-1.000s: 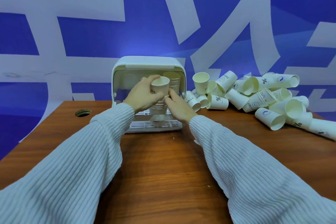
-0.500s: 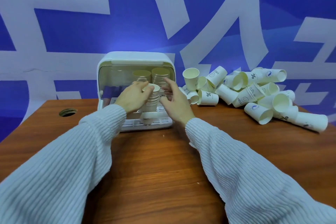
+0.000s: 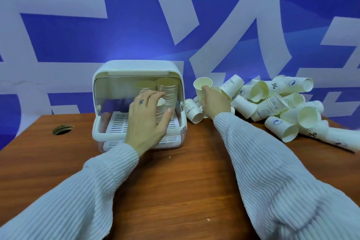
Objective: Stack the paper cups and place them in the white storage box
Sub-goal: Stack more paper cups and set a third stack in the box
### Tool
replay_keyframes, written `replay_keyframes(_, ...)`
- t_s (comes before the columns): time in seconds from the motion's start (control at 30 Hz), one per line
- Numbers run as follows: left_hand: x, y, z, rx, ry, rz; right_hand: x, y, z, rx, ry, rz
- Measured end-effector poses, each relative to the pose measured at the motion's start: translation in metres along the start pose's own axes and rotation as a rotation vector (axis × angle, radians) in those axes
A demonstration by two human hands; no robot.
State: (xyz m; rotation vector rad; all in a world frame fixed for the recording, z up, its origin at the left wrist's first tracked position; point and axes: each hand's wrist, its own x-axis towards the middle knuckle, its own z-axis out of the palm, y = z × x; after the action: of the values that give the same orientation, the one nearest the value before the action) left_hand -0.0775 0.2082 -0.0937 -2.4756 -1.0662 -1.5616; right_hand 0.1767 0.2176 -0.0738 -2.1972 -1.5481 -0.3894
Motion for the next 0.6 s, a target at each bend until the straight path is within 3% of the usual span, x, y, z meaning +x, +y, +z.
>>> replay_keyframes(0.13,0.007,0.001,-0.008,0.043,0.048,0.104,-0.006,0.002,0.000,0.131,0.201,0.055)
replay_keyframes(0.3,0.020,0.041,0.010,0.109,-0.111,0.230,-0.057,-0.001,-0.033,0.666,0.354,0.052)
replay_keyframes(0.4,0.018,0.073,0.032,0.126,-0.251,0.181,-0.095,0.004,-0.055,0.893,0.338,-0.017)
replay_keyframes(0.47,0.015,0.090,0.045,0.066,-0.268,0.136,-0.113,0.019,-0.067,0.914,0.317,-0.026)
replay_keyframes(0.6,0.007,0.121,0.056,-0.085,-0.363,-0.015,-0.129,0.060,-0.075,0.931,0.116,0.070)
